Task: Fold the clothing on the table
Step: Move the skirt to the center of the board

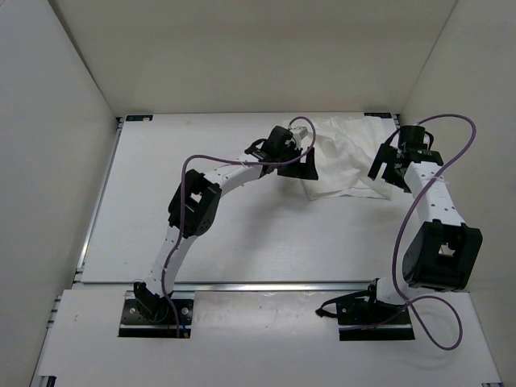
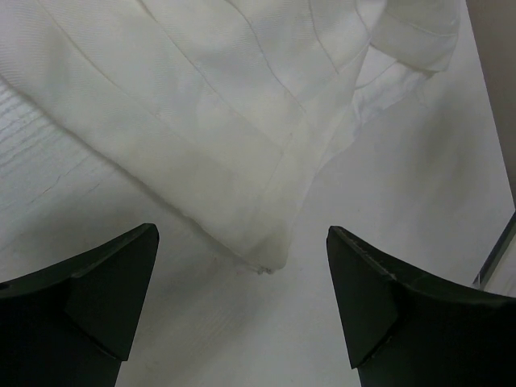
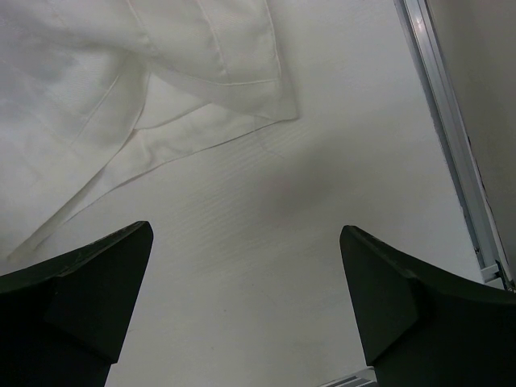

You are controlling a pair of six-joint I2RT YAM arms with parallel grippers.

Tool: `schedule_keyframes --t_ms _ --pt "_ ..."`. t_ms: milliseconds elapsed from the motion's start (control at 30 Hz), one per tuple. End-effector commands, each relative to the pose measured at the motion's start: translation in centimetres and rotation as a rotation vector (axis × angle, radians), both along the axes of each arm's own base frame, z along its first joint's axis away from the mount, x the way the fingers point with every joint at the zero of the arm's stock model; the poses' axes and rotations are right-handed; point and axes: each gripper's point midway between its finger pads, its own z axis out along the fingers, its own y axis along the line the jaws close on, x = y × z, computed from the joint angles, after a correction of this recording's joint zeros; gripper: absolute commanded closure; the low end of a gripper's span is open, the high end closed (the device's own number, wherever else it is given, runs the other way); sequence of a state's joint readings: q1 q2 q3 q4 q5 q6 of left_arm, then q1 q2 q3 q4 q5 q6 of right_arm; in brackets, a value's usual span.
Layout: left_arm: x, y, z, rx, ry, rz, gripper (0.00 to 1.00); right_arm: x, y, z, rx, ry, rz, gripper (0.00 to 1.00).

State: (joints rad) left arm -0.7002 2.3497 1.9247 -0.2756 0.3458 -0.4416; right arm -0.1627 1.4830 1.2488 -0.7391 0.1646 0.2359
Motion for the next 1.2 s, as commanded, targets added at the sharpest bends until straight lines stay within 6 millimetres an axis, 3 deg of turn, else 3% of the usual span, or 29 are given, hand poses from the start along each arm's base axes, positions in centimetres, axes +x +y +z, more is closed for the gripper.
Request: schedule_keyframes --t_ms 0,67,200,367,500,600,633,733,833,933,1000,1033,1100,1167 --pt "-0.1 -1.6 -0.3 -0.030 0.025 0.025 0.05 0.2 -0.2 1.3 -0.012 -0.061 -0.011 0.01" --pt "-0.5 -1.9 -1.1 -0.019 0.047 0.039 0.05 0.0 -0.2 1.7 -0.020 -0.067 -0.011 0.01" --pt "0.7 -1.4 -2.1 -0.017 0.067 0.108 0.06 -0.2 -0.2 2.0 -0.027 -0.077 -0.013 0.01" --pt "0.7 -2.6 -1.5 -0.046 0.067 0.126 0.21 -0.2 -0.1 2.1 -0.026 -0.077 -0.012 0.02" --pt "0.6 -3.3 -2.3 -0.045 0.081 0.124 0.23 -0.2 0.1 2.1 -0.030 -0.073 -0.004 0.03" --pt "0.7 -3.6 -1.9 -0.070 0.092 0.129 0.35 0.0 0.0 2.3 -0.032 -0.080 -0.007 0.05" --pt "0.7 -3.9 -1.9 -0.074 0.097 0.129 0.46 0.0 0.0 2.4 -0.028 -0.081 -0.009 0.06" --pt "0.7 -4.1 -1.9 -0.087 0.103 0.127 0.64 0.2 0.0 2.2 -0.031 -0.080 -0.003 0.07" --pt "0.9 -3.6 -1.2 -0.104 0.114 0.129 1.00 -0.2 -0.2 2.3 -0.036 -0.081 -0.006 0.08" --pt "2.2 -2.2 2.0 -0.124 0.058 0.142 1.00 -0.2 -0.6 2.6 -0.039 -0.092 -0.017 0.07" --pt "3.2 0.2 5.5 -0.146 -0.010 0.166 1.00 -0.3 -0.6 2.5 -0.037 -0.091 -0.013 0.08" --pt "3.2 1.3 5.8 -0.134 -0.018 0.172 1.00 -0.1 -0.6 2.6 -0.037 -0.097 -0.009 0.08" --pt "4.9 4.8 11.0 -0.146 -0.126 0.204 1.00 0.0 -0.5 2.8 -0.032 -0.109 -0.007 0.08" --pt "5.1 7.4 14.2 -0.120 -0.193 0.218 1.00 0.7 -0.2 3.6 -0.025 -0.141 0.008 0.08"
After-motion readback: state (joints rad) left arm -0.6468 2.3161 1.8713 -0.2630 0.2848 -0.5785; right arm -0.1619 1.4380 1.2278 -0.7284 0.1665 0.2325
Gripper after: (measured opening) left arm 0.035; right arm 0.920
